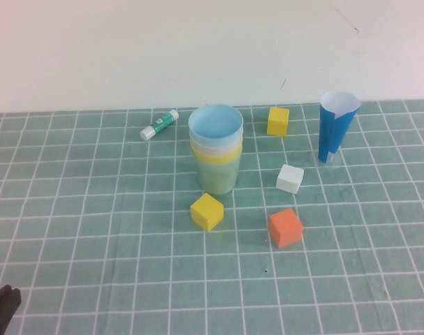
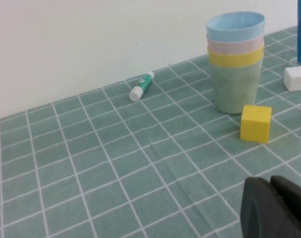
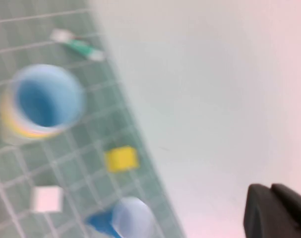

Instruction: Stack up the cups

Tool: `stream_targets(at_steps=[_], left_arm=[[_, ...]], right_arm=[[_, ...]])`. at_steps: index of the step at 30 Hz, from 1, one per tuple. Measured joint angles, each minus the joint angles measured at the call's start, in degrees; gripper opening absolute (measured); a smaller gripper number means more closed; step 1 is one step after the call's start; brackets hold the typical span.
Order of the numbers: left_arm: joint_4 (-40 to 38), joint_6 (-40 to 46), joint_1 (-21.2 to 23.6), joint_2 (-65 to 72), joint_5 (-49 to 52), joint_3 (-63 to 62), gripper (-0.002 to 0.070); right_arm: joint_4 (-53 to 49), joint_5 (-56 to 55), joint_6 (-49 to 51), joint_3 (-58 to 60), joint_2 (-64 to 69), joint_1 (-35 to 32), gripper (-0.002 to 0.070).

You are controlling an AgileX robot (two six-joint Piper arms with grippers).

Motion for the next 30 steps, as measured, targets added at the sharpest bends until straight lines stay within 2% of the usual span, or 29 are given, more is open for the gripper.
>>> stream_targets(at_steps=[3,9,13,19,24,30], left_arm=[[-1.7,0.0,0.0,0.0,-0.9,0.0,-0.0001],[-11.3,0.7,0.0,0.0,-2.9,0.0,-0.0001],[-12.2,3.7,0.0,0.0,-3.3,0.0,-0.0001],[-12.3,9.7,0.0,-1.0,-3.3,0.0,-0.0001],[-12.4,11.3,0.0,-4.4,-2.9,0.0,-0.0001],[-12.4,11.5,0.0,-6.3,-2.8,0.0,-0.0001]], right_arm=[[-2.8,0.0,2.8,2.7,-6.5,-0.1,-0.0001],[-4.9,0.0,7.2,14.0,-18.5,-0.1,-0.0001],[-5.6,-3.9,10.5,28.5,-26.5,-0.1,-0.0001],[-7.1,-17.9,16.4,54.6,-41.0,-0.1,-0.0001],[-7.2,-29.4,20.3,75.4,-51.6,-0.1,-0.0001],[-7.2,-37.7,23.0,92.8,-62.4,-0.1,-0.0001]])
